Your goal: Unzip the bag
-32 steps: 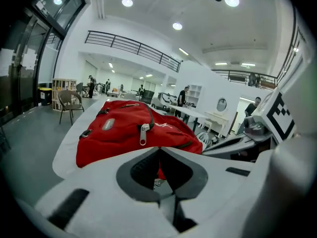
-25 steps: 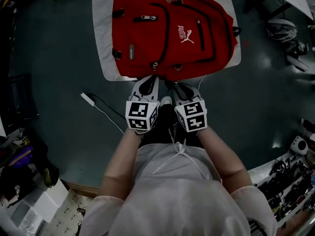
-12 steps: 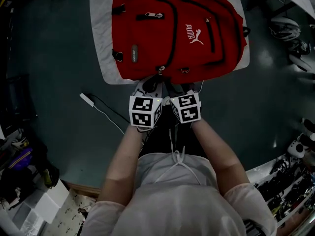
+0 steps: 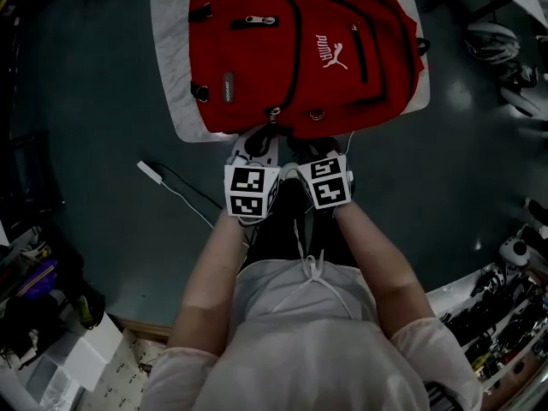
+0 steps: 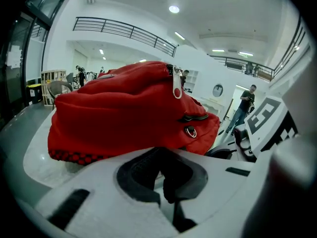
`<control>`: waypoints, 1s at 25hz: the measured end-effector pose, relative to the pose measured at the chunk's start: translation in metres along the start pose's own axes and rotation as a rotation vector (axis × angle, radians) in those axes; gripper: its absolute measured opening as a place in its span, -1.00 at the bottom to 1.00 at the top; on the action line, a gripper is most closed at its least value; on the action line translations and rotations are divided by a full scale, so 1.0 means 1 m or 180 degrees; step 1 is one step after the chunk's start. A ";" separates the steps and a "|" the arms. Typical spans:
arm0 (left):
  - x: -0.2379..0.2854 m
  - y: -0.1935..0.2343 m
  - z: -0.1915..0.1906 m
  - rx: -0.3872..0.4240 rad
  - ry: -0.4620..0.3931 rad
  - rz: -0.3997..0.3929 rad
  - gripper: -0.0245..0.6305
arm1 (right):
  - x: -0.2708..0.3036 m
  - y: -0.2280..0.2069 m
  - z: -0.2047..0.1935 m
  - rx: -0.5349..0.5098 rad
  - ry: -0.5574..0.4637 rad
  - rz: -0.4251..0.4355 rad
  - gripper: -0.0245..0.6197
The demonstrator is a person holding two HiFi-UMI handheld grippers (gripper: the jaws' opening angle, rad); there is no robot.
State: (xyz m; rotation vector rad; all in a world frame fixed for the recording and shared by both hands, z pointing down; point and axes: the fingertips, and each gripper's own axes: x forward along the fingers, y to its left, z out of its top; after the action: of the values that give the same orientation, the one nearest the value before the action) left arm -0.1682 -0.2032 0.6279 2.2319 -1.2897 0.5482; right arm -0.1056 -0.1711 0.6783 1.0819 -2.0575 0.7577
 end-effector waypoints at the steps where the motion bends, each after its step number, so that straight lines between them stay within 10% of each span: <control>1: 0.000 0.000 0.000 0.0023 -0.0004 0.0000 -0.86 | -0.002 -0.001 -0.001 -0.0003 0.0045 0.0014 -0.80; 17: 0.003 0.000 -0.001 0.0276 0.0187 0.0618 -0.86 | -0.033 -0.052 -0.030 -0.0141 0.0411 0.0115 -0.81; 25: 0.004 0.005 -0.002 -0.0074 0.0393 0.0728 -0.86 | -0.057 -0.110 -0.045 -0.0111 0.0541 0.0029 -0.81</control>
State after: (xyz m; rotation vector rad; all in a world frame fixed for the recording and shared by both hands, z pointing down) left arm -0.1709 -0.2065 0.6328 2.0102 -1.4870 0.7388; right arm 0.0258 -0.1649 0.6800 0.9559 -1.9259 0.7879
